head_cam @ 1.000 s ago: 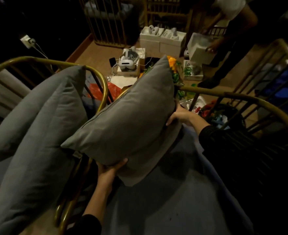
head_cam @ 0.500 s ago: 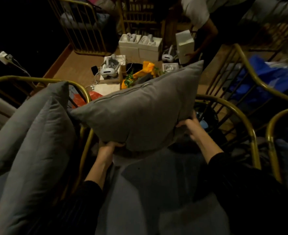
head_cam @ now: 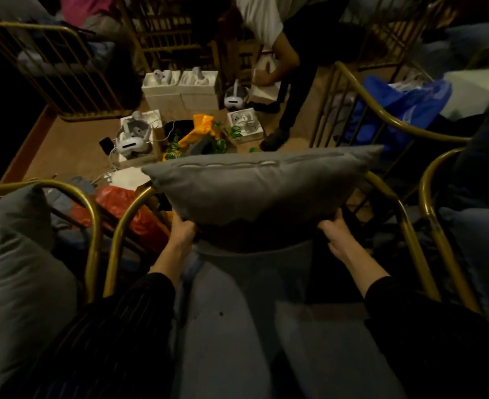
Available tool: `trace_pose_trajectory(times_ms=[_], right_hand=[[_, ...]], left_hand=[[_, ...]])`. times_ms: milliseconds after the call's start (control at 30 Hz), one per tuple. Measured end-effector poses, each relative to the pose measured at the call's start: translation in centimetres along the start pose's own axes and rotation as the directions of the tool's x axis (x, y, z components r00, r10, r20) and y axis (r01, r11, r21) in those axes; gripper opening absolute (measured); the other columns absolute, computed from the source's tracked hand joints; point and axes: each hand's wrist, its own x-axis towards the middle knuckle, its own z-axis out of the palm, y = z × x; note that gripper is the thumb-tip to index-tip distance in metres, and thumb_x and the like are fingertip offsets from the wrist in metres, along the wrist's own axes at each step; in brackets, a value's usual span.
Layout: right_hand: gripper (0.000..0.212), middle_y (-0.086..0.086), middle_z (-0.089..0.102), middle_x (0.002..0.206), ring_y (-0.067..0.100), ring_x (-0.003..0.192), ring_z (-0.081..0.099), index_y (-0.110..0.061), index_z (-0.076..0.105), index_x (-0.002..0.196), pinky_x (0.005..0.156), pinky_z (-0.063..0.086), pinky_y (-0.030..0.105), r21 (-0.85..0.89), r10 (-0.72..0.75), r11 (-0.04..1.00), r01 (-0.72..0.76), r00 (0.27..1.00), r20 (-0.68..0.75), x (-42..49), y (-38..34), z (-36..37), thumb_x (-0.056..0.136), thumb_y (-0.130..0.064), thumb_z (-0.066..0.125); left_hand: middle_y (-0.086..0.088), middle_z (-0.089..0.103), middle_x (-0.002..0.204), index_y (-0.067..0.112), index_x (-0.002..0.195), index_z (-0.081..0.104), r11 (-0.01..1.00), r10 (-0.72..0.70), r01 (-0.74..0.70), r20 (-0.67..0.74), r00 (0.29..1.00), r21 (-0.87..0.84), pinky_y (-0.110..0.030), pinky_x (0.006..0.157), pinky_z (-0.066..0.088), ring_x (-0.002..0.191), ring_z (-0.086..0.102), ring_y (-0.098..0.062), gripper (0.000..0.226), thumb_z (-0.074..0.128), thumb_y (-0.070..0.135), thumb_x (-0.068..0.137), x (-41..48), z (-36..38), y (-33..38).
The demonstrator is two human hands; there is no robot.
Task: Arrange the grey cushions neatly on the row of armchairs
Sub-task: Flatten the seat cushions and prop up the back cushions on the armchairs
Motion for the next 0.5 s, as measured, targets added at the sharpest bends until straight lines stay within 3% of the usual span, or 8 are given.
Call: trace_pose_trajectory(times_ms=[100,200,300,433,500], right_hand=[[0.091,0.011,0.045,0.144,0.032,0.128,0.047,-0.024,0.026,0.148,0.106,0.043,0.049,-0.036,-0.007,0.999,0.008,1.000,0.013,0.6,0.7,0.8,0.071,0.003,0.066],[0.109,0.008,0.045,0.144,0.030,0.127,0.049,-0.023,0.031,0.145,0.105,0.045,0.049,-0.094,-0.044,0.995,0.046,0.999,0.022,1.1,-0.4,0.6,0.048,-0.021,0.079],[0.107,0.006,0.049,0.140,0.025,0.124,0.052,-0.023,0.025,0.147,0.101,0.047,0.044,-0.072,-0.076,0.994,0.080,0.995,0.059,0.3,-1.3,0.1,0.058,-0.015,0.085],[0.123,0.006,0.054,0.136,0.025,0.120,0.056,-0.023,0.026,0.146,0.101,0.048,0.046,-0.062,-0.091,0.994,0.093,0.995,0.047,-0.1,-2.5,-0.1,0.041,-0.039,0.087],[0.115,0.005,0.055,0.135,0.024,0.121,0.056,-0.022,0.029,0.145,0.102,0.048,0.046,-0.095,-0.094,0.991,0.098,0.995,0.044,0.1,-2.8,0.1,0.048,-0.039,0.088]], left_hand=[[-0.014,0.043,0.147,0.020,0.147,0.027,0.999,0.023,-0.025,-0.058,0.998,-0.041,-0.057,0.108,0.040,0.133,0.043,-0.036,0.058,0.049,0.008,0.095,1.5,0.4,-0.6],[-0.014,0.047,0.144,0.014,0.145,0.036,0.997,0.019,-0.024,-0.059,0.998,-0.080,-0.050,0.108,0.042,0.131,0.047,-0.032,0.049,0.043,0.007,0.097,2.2,0.1,-0.2],[-0.012,0.049,0.143,0.020,0.144,0.039,0.999,-0.014,0.013,-0.043,0.999,-0.037,-0.051,0.108,0.042,0.130,0.048,-0.032,0.048,0.041,0.022,0.096,2.0,-0.6,-0.1],[-0.010,0.049,0.141,0.028,0.142,0.038,0.995,-0.094,0.096,-0.075,0.993,0.024,-0.059,0.104,0.042,0.126,0.049,-0.035,0.051,0.036,0.035,0.091,2.6,-0.6,1.1],[-0.010,0.048,0.142,0.030,0.142,0.036,0.989,-0.136,0.140,-0.086,0.987,0.039,-0.060,0.104,0.041,0.126,0.048,-0.038,0.051,0.036,0.038,0.092,3.5,-0.5,1.5]])
